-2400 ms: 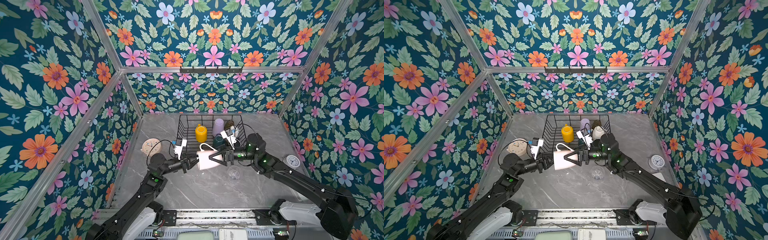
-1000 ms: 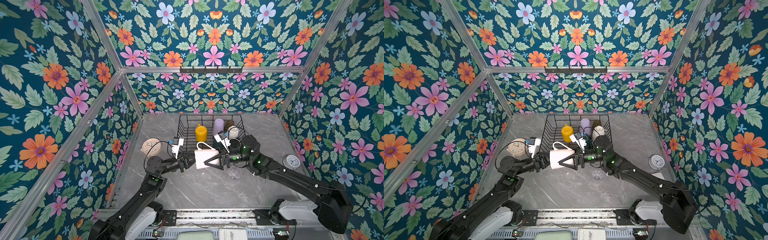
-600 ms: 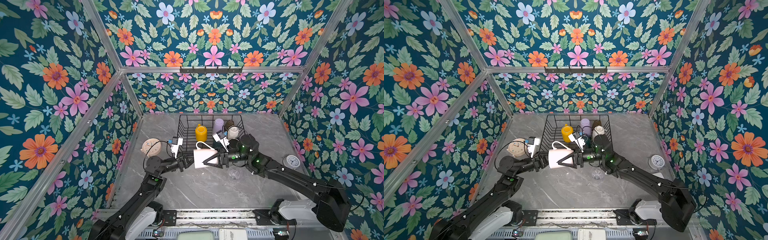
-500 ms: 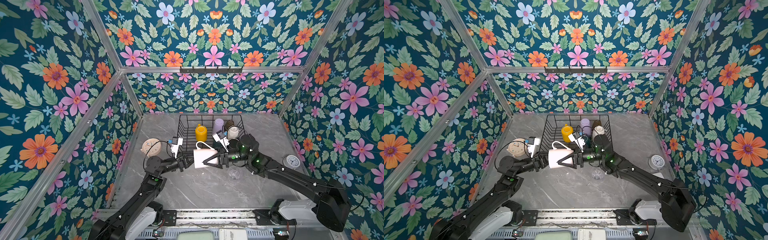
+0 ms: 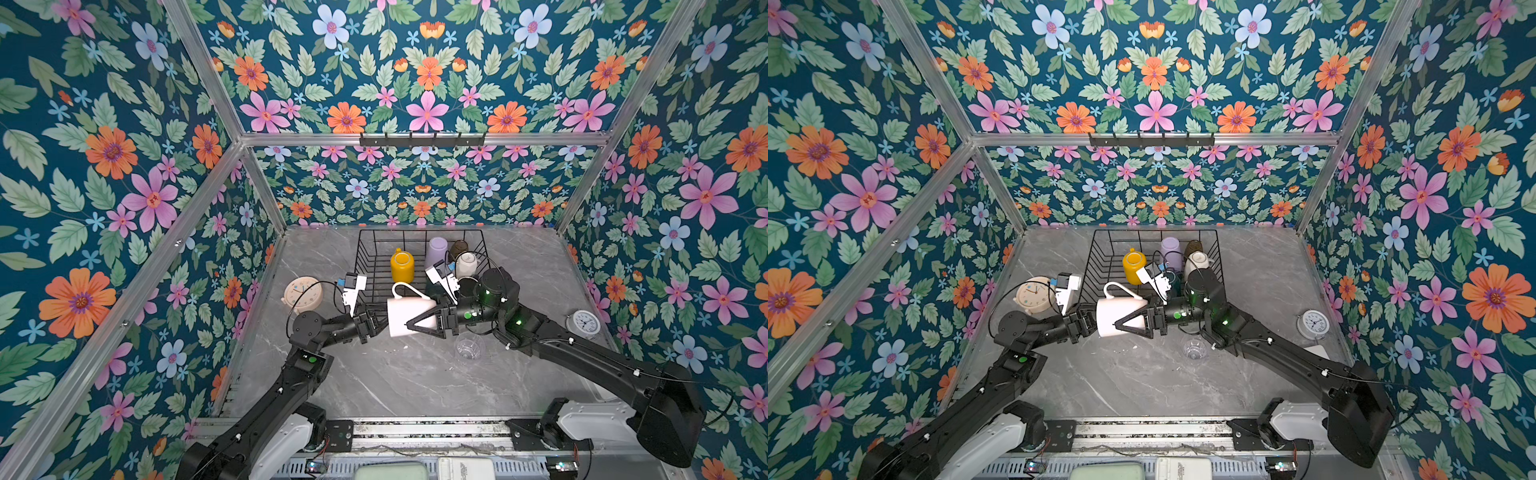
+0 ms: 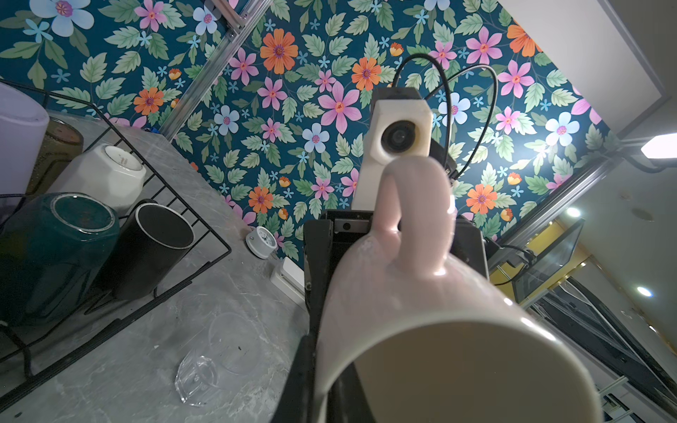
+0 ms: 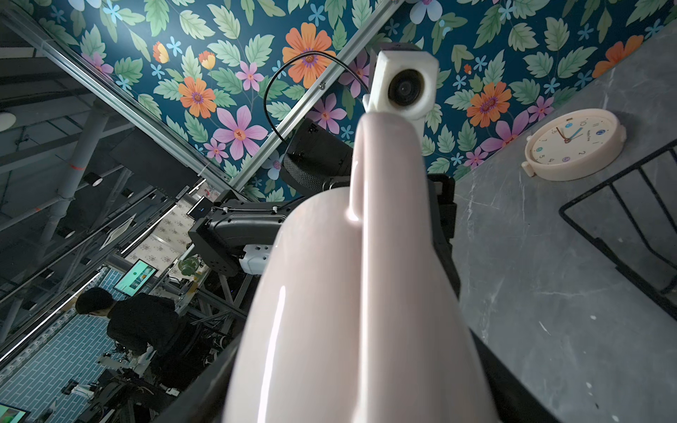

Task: Load the cups into the dish rack
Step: 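Close the right gripper on the pink mug's handle while the left gripper holds it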

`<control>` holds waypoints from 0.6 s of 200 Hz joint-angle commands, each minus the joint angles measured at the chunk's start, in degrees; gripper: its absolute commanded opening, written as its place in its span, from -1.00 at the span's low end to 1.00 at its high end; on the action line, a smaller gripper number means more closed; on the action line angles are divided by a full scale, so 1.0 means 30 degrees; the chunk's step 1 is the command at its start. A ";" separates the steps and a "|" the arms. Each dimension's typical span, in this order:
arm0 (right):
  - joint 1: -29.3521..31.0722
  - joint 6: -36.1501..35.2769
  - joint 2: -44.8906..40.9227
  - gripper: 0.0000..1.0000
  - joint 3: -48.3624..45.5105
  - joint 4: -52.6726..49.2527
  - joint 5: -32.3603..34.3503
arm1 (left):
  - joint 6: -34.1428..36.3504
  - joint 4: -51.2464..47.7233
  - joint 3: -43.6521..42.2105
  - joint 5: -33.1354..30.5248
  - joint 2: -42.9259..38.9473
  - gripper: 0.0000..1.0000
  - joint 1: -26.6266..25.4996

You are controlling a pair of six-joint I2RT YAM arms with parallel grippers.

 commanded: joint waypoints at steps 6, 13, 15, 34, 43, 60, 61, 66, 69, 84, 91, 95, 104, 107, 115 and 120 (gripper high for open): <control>-0.0033 -0.0182 -0.0156 -0.64 0.0198 -0.1349 0.2724 | 0.1077 0.0365 0.0378 0.0037 -0.0333 -0.71 -0.0017; -0.0030 -0.0178 -0.0256 -0.64 0.0205 -0.1410 0.2828 | 0.1210 0.0156 0.0413 -0.0013 -0.0376 -0.63 -0.0022; -0.0020 -0.0189 -0.0288 -0.64 0.0213 -0.1452 0.2863 | 0.1212 0.0118 0.0399 -0.0036 -0.0386 -0.60 -0.0007; -0.0013 -0.0247 -0.0553 -0.64 0.0350 -0.1671 0.3012 | 0.1237 0.0041 0.0437 -0.0072 -0.0496 -0.39 -0.0003; -0.0009 -0.0261 -0.0656 -0.66 0.0409 -0.1770 0.3101 | 0.1331 -0.0195 0.0479 -0.0116 -0.0531 -0.24 0.0018; -0.0030 -0.0321 -0.0912 -0.67 0.0462 -0.1897 0.3270 | 0.1553 -0.0547 0.0587 -0.0130 -0.0575 0.06 0.0000; -0.0033 -0.0335 -0.0918 -0.67 0.0466 -0.1920 0.3292 | 0.1564 -0.0558 0.0593 -0.0145 -0.0575 0.08 -0.0001; -0.0022 -0.0364 -0.1018 -0.67 0.0468 -0.2026 0.3363 | 0.1628 -0.0674 0.0620 -0.0175 -0.0607 0.20 0.0011; -0.0034 -0.0377 -0.1060 -0.67 0.0495 -0.2115 0.3438 | 0.1676 -0.0746 0.0616 -0.0170 -0.0605 0.28 0.0025; -0.0035 -0.0651 -0.1436 -0.67 0.0622 -0.2823 0.3920 | 0.2153 -0.1557 0.0693 -0.0555 -0.0814 0.55 0.0011; -0.0040 -0.0890 -0.1678 -0.67 0.0724 -0.3326 0.4191 | 0.2660 -0.2349 0.0810 -0.0895 -0.1051 0.65 0.0026; -0.0036 -0.1031 -0.1808 -0.67 0.0787 -0.3632 0.4360 | 0.3013 -0.2981 0.0880 -0.1124 -0.1230 0.69 0.0011; -0.0037 -0.1345 -0.2119 -0.67 0.0916 -0.4289 0.4709 | 0.4054 -0.4687 0.1129 -0.1974 -0.1718 0.75 0.0055; -0.0036 -0.1441 -0.2219 -0.67 0.0997 -0.4529 0.4870 | 0.4451 -0.5438 0.1262 -0.2306 -0.1916 0.77 0.0042; -0.0036 -0.1668 -0.2489 -0.68 0.1164 -0.5331 0.5331 | 0.5589 -0.7517 0.1671 -0.3350 -0.2392 0.82 0.0064; -0.0036 -0.1831 -0.2648 -0.67 0.1338 -0.5900 0.5612 | 0.6281 -0.8833 0.1947 -0.4166 -0.2671 0.85 0.0075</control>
